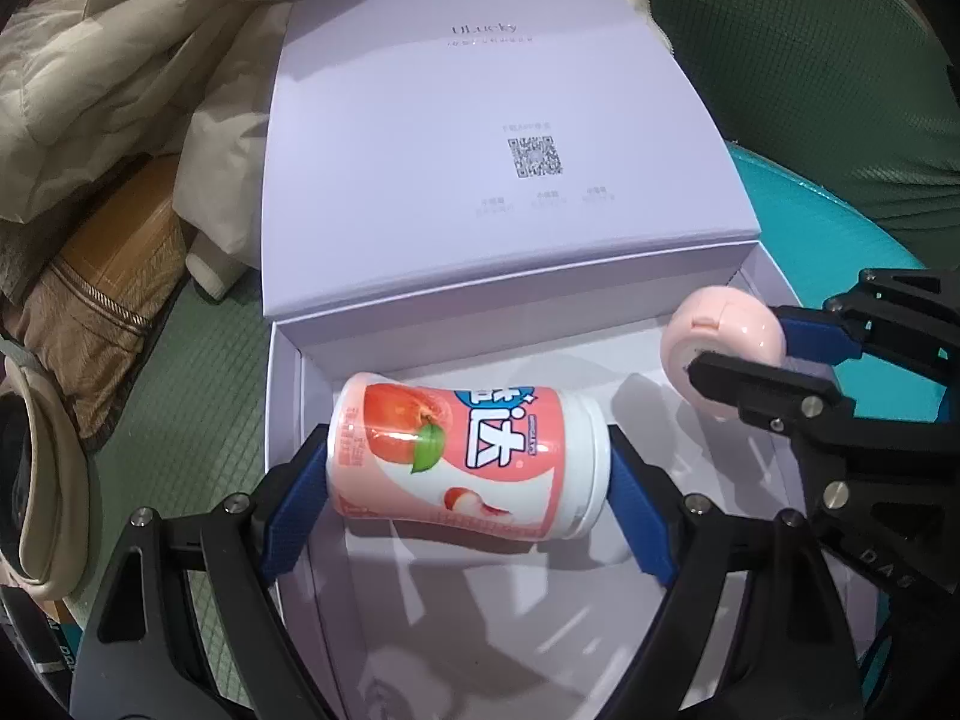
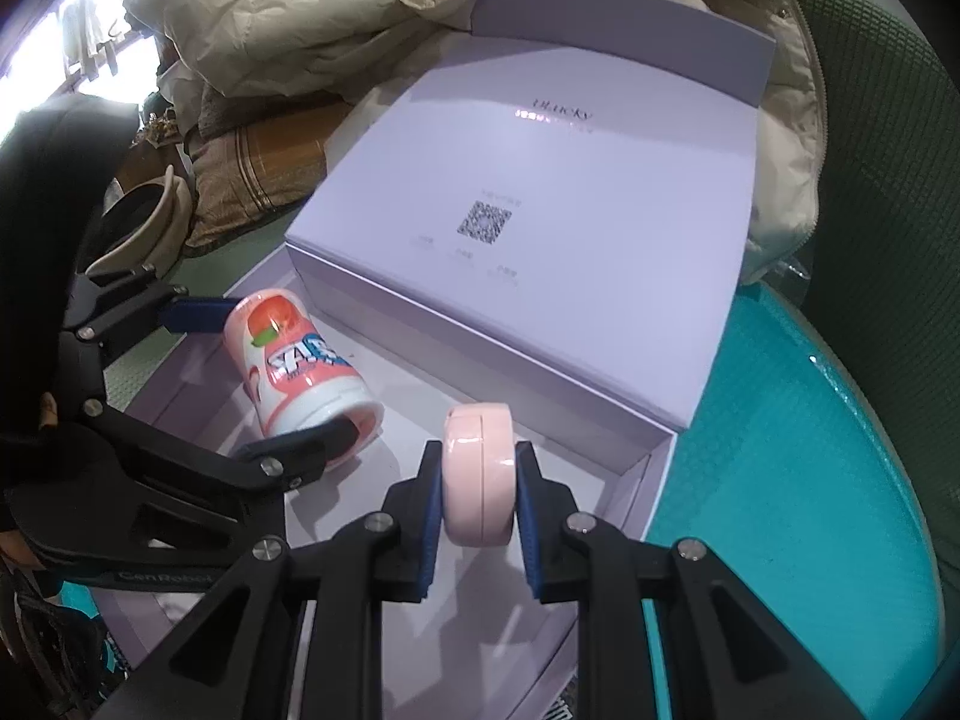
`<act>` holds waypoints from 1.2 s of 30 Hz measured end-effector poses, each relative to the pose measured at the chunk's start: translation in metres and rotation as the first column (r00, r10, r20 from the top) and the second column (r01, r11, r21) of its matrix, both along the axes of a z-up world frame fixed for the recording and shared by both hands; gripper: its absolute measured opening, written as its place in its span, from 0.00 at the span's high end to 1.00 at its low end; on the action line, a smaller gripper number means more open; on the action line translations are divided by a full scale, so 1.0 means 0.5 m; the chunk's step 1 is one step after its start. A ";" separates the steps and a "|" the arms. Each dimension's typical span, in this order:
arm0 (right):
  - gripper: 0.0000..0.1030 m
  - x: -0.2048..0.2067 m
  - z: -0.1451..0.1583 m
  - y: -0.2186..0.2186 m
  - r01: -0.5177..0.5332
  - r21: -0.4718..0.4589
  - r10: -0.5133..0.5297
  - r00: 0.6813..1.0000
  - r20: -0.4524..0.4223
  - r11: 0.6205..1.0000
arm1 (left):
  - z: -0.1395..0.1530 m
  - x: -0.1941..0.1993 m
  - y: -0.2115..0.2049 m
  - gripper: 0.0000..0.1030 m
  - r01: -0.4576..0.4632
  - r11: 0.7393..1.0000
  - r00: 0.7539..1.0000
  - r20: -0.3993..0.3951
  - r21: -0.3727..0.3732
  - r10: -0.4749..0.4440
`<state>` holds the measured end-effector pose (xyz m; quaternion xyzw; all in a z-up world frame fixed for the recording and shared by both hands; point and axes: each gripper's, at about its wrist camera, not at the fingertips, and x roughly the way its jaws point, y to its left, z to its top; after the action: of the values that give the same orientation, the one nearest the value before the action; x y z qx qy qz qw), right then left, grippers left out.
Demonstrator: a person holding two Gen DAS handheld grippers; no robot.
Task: Organize objects
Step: 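Carry the bottle and pink case into the lavender box with both tools, then open both tools to release the bottle and case inside the box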
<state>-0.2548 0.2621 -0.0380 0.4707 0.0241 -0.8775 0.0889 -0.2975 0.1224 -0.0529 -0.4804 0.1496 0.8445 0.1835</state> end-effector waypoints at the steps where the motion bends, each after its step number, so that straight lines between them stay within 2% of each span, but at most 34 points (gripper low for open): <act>1: 0.79 -0.002 -0.003 0.002 0.003 0.000 -0.003 1.000 0.006 1.000 | 0.000 0.000 0.001 0.18 0.000 1.000 1.000 -0.005 -0.005 0.000; 15: 0.79 -0.013 -0.031 0.008 0.005 0.022 -0.006 0.998 0.062 1.000 | -0.005 0.002 0.001 0.18 -0.011 1.000 0.999 -0.036 -0.001 0.011; 20: 0.79 -0.015 -0.032 0.004 0.005 0.043 -0.008 0.998 0.063 0.999 | -0.013 0.000 -0.001 0.18 -0.021 1.000 1.000 -0.016 -0.005 0.021; 31: 0.61 -0.001 -0.011 0.015 0.043 0.057 -0.045 0.998 0.041 0.997 | -0.003 0.015 0.006 0.18 -0.036 0.999 0.999 -0.037 -0.029 0.035; 36: 0.59 0.012 0.017 0.017 0.064 0.050 -0.065 0.998 0.016 0.997 | 0.008 0.025 0.010 0.18 -0.051 0.999 0.998 -0.030 -0.016 0.051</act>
<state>-0.2489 0.2705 -0.0295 0.4808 0.0298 -0.8750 0.0489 -0.2849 0.1274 -0.0487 -0.4728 0.1470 0.8547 0.1556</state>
